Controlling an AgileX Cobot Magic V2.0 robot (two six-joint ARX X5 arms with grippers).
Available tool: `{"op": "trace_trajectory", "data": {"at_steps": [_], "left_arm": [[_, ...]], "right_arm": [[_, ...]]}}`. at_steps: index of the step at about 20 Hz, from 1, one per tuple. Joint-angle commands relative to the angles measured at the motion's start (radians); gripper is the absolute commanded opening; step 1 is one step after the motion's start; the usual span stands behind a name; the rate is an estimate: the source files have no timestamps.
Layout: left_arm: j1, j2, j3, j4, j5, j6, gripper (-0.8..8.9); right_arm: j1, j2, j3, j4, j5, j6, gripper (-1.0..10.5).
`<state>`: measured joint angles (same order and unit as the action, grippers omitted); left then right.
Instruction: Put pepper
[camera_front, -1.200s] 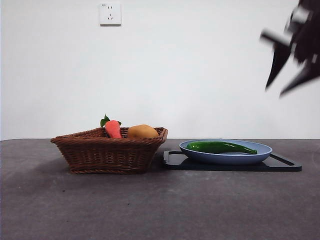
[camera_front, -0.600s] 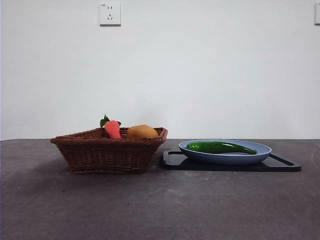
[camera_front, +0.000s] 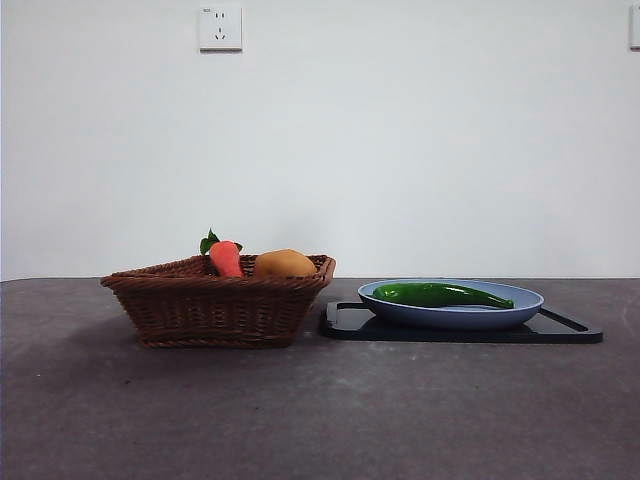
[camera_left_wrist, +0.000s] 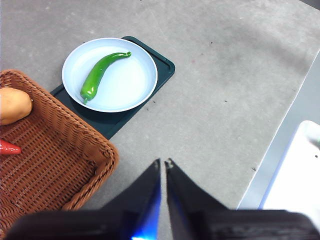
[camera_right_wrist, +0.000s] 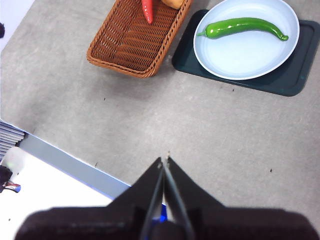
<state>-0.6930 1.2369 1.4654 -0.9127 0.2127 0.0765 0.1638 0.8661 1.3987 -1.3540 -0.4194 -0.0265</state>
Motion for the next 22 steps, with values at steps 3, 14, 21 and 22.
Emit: {"op": "trace_trajectory", "data": {"at_steps": [3,14,21,22], "left_arm": [[-0.006,0.007,0.015,0.010,0.001,-0.005,0.08],[0.008,0.003,0.015,0.092,-0.019,0.026,0.08],[0.269,-0.227,-0.128,0.490,-0.101,0.060,0.08],[0.317,-0.283,-0.193,0.572,-0.102,0.060,0.08]], "right_arm": [[0.004,0.006,0.018,-0.015,0.002,0.035,0.1],[0.003,0.006,0.018,-0.015,0.003,0.033,0.1],[0.003,0.006,0.018,-0.015,0.003,0.033,0.1],[0.003,0.006,0.017,-0.015,0.003,0.033,0.1]]}}
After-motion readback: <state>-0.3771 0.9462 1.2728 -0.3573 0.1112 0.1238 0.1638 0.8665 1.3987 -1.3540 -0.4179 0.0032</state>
